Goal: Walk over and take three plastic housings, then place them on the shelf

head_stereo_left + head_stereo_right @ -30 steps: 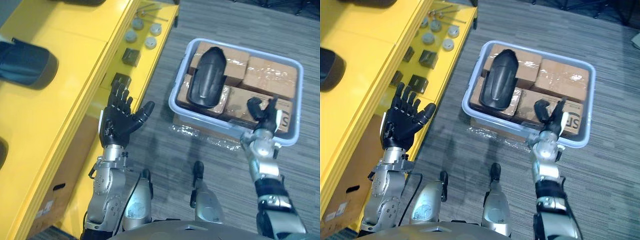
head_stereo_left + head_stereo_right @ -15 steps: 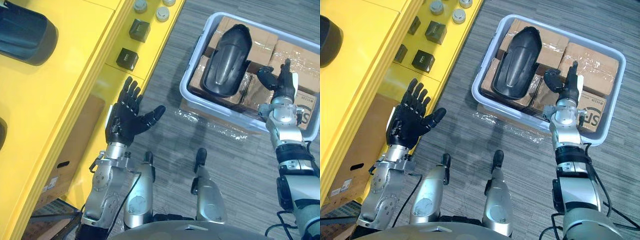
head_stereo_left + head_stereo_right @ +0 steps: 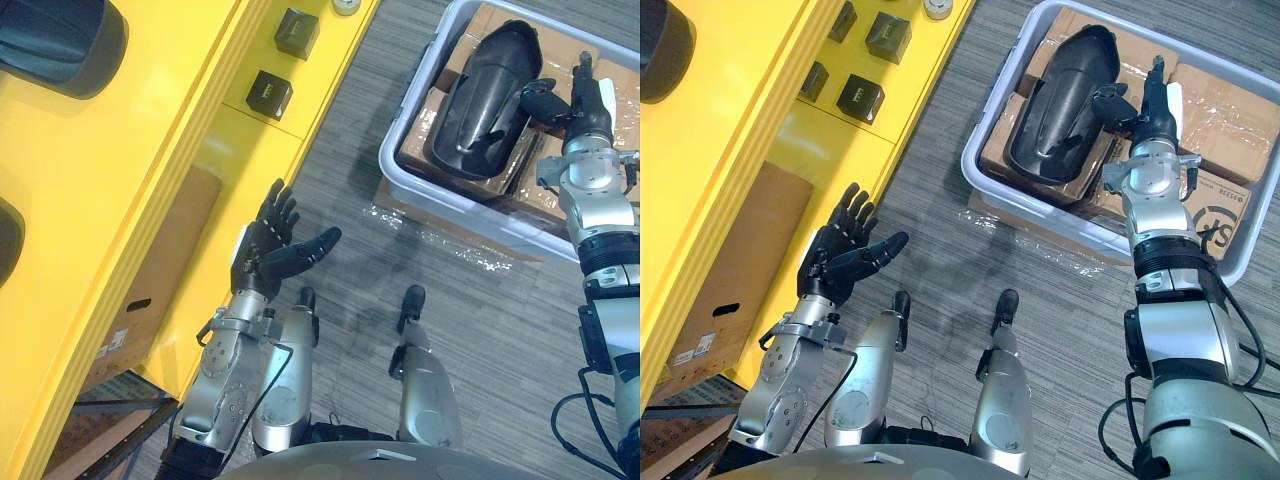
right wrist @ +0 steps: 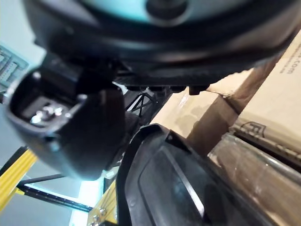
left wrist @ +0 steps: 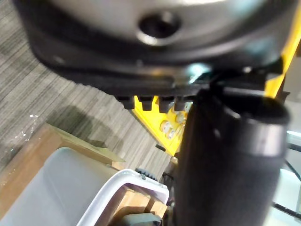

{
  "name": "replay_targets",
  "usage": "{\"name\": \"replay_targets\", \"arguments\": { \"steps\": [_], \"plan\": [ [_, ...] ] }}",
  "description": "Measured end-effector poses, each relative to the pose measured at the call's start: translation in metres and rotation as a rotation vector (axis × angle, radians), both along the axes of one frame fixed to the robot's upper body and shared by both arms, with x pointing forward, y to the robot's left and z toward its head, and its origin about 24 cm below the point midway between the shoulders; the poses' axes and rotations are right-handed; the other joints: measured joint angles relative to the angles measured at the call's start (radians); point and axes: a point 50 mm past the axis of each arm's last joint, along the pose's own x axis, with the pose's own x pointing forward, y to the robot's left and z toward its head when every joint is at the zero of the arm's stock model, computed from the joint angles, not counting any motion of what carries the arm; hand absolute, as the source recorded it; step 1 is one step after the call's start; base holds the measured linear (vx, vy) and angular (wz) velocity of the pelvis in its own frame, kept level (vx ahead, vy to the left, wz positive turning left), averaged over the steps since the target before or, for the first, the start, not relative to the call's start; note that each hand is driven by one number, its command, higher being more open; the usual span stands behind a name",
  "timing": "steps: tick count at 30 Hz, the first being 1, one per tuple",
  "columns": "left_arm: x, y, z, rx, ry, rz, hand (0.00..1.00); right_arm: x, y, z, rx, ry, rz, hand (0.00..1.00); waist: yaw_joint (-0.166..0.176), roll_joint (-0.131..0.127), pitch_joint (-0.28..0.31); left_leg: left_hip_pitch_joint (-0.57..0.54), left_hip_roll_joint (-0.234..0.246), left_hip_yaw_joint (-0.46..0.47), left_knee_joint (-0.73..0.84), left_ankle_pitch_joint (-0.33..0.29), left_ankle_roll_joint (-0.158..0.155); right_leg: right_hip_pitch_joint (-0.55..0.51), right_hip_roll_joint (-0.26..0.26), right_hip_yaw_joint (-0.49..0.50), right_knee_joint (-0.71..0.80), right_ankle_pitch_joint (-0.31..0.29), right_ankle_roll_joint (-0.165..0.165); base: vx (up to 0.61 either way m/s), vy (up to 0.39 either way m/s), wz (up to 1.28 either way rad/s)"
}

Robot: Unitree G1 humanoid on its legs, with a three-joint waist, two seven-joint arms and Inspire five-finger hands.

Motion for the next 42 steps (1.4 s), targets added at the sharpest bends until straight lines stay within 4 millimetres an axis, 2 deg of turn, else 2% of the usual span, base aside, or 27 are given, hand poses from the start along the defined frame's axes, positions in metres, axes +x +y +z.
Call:
{"name": "replay_targets", "arguments": {
  "steps": [7, 11, 12, 17, 21, 27, 32, 35, 38, 39, 42],
  "plan": [
    [0.004, -0.003, 0.003, -0.002, -0.012, 0.0, 1.0, -0.001, -0.008, -0.021, 0.017, 0.14, -0.032, 1.0, 0.015, 0.018, 0.007, -0.019, -0.001, -0.006, 0.009, 0.002, 0.002, -0.016, -0.001, -0.008, 0.012, 0.0, 0.0, -0.05, 0.027, 0.02],
    [0.003, -0.01, -0.007, 0.002, 0.037, -0.022, 1.0, 0.002, -0.01, -0.016, 0.039, 0.169, -0.063, 1.0, 0.017, 0.02, 0.007, -0.018, -0.001, -0.006, 0.009, 0.003, 0.002, -0.018, -0.001, -0.008, 0.015, 0.0, 0.0, -0.05, 0.031, 0.0],
    [0.003, -0.012, -0.008, 0.0, 0.04, -0.025, 1.0, 0.002, -0.011, -0.016, 0.042, 0.173, -0.07, 0.0, 0.019, 0.02, 0.007, -0.018, -0.001, -0.006, 0.009, 0.003, 0.002, -0.018, -0.001, -0.008, 0.015, 0.0, 0.0, -0.05, 0.023, 0.01],
    [0.006, -0.018, -0.004, -0.018, 0.033, -0.023, 1.0, 0.002, -0.016, -0.014, 0.053, 0.192, -0.134, 0.0, 0.034, 0.03, 0.007, -0.022, -0.004, -0.006, 0.008, 0.01, 0.004, -0.026, -0.006, -0.015, 0.028, -0.005, -0.007, -0.05, 0.024, 0.01],
    [0.014, -0.02, -0.006, -0.008, 0.041, -0.021, 1.0, -0.005, -0.036, 0.0, 0.052, 0.2, -0.21, 0.0, 0.038, 0.04, 0.009, -0.032, -0.01, -0.01, 0.005, 0.021, 0.005, -0.041, -0.015, -0.029, 0.049, -0.012, -0.016, -0.07, 0.024, 0.05],
    [0.012, -0.02, -0.011, -0.004, 0.066, -0.017, 1.0, -0.008, -0.043, 0.006, -0.047, 0.209, -0.302, 0.0, 0.04, 0.052, 0.007, -0.031, -0.01, -0.018, -0.011, 0.035, 0.0, -0.042, -0.015, -0.042, 0.049, -0.013, -0.017, -0.04, 0.014, 0.05],
    [0.009, -0.02, -0.014, -0.005, 0.077, -0.014, 1.0, -0.012, -0.049, 0.009, -0.044, 0.215, -0.33, 0.0, 0.039, 0.052, 0.006, -0.025, -0.006, -0.018, -0.012, 0.035, -0.001, -0.039, -0.012, -0.046, 0.052, -0.013, -0.017, 0.0, 0.0, 0.0],
    [0.007, -0.019, -0.015, -0.006, 0.081, -0.018, 1.0, -0.014, -0.051, 0.002, -0.045, 0.237, -0.332, 0.0, 0.039, 0.052, 0.006, -0.007, -0.004, -0.017, -0.015, 0.034, -0.002, -0.022, -0.011, -0.053, 0.056, -0.013, -0.017, 0.0, 0.019, 0.02],
    [0.006, -0.018, -0.009, -0.011, 0.056, -0.021, 1.0, -0.017, -0.054, -0.018, -0.022, 0.292, -0.33, 0.0, 0.041, 0.052, 0.006, 0.006, -0.002, -0.017, -0.015, 0.031, -0.002, -0.012, -0.01, -0.056, 0.068, -0.023, -0.032, -0.02, 0.021, 0.0],
    [0.005, -0.016, -0.006, -0.011, 0.04, -0.017, 1.0, -0.02, -0.056, -0.03, -0.007, 0.325, -0.338, 0.0, 0.041, 0.052, 0.006, 0.006, -0.001, -0.014, -0.011, 0.029, -0.001, -0.012, -0.01, -0.056, 0.068, -0.026, -0.036, -0.04, 0.031, -0.05],
    [0.004, -0.009, -0.004, -0.004, 0.03, 0.002, 1.0, -0.023, -0.056, -0.042, -0.025, 0.328, -0.33, 0.0, 0.034, 0.052, 0.006, 0.007, 0.002, -0.008, -0.007, 0.029, -0.001, -0.012, -0.009, -0.056, 0.067, -0.029, -0.041, -0.06, 0.03, -0.08]
  ]
}}
